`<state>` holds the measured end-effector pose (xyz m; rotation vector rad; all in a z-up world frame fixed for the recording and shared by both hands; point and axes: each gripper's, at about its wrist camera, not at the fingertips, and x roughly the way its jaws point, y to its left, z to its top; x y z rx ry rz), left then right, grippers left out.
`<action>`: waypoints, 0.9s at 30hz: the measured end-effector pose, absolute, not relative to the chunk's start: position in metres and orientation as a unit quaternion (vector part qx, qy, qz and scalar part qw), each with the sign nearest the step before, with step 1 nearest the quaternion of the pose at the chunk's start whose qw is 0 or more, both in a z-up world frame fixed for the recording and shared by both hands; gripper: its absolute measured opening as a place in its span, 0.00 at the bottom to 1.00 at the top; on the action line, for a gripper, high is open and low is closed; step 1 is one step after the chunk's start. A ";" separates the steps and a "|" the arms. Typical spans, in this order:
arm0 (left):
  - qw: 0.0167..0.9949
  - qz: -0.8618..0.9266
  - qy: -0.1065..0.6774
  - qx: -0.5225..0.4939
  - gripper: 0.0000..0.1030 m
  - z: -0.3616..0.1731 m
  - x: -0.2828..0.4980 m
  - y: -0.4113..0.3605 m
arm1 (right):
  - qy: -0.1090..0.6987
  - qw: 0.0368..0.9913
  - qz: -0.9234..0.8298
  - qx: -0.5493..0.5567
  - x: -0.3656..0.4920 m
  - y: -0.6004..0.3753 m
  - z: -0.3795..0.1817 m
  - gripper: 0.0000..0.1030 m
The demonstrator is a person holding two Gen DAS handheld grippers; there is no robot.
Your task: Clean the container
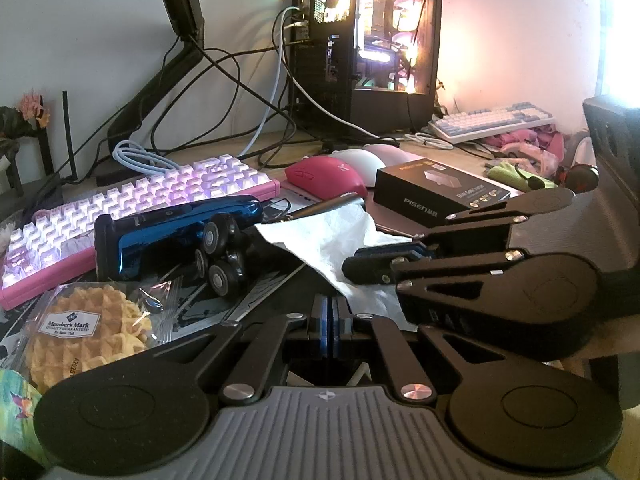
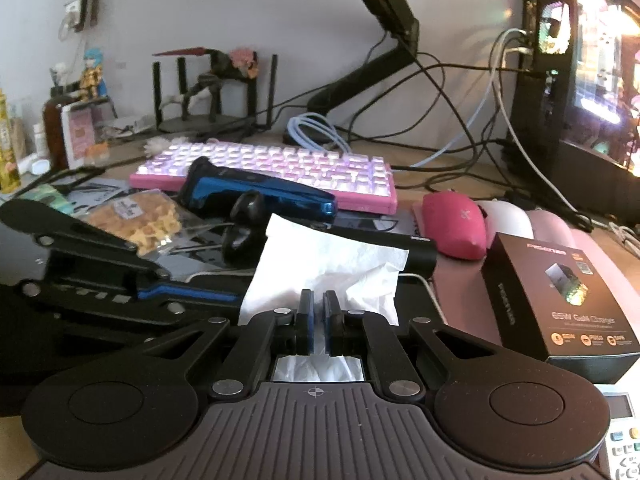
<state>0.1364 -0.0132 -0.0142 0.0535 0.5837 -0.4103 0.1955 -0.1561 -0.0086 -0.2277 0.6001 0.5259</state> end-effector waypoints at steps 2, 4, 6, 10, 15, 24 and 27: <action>0.937 -0.201 0.286 0.026 0.07 -0.014 0.136 -0.014 | 0.292 0.916 0.250 -0.112 0.201 -0.158 -0.011 0.07; 0.937 -0.201 0.285 0.027 0.07 -0.014 0.136 -0.014 | 0.292 0.917 0.245 -0.114 0.208 -0.160 -0.013 0.07; 0.937 -0.201 0.285 0.027 0.07 -0.014 0.136 -0.014 | 0.291 0.918 0.243 -0.116 0.212 -0.160 -0.015 0.07; 0.937 -0.201 0.286 0.026 0.08 -0.014 0.136 -0.014 | 0.290 0.919 0.240 -0.122 0.211 -0.159 -0.015 0.07; 0.937 -0.201 0.286 0.025 0.07 -0.014 0.135 -0.016 | 0.287 0.919 0.237 -0.131 0.208 -0.157 -0.013 0.07; 0.936 -0.202 0.286 0.024 0.08 -0.014 0.136 -0.017 | 0.288 0.917 0.243 -0.130 0.195 -0.159 -0.008 0.07; 0.936 -0.202 0.286 0.023 0.08 -0.014 0.136 -0.017 | 0.288 0.917 0.243 -0.130 0.194 -0.159 -0.006 0.07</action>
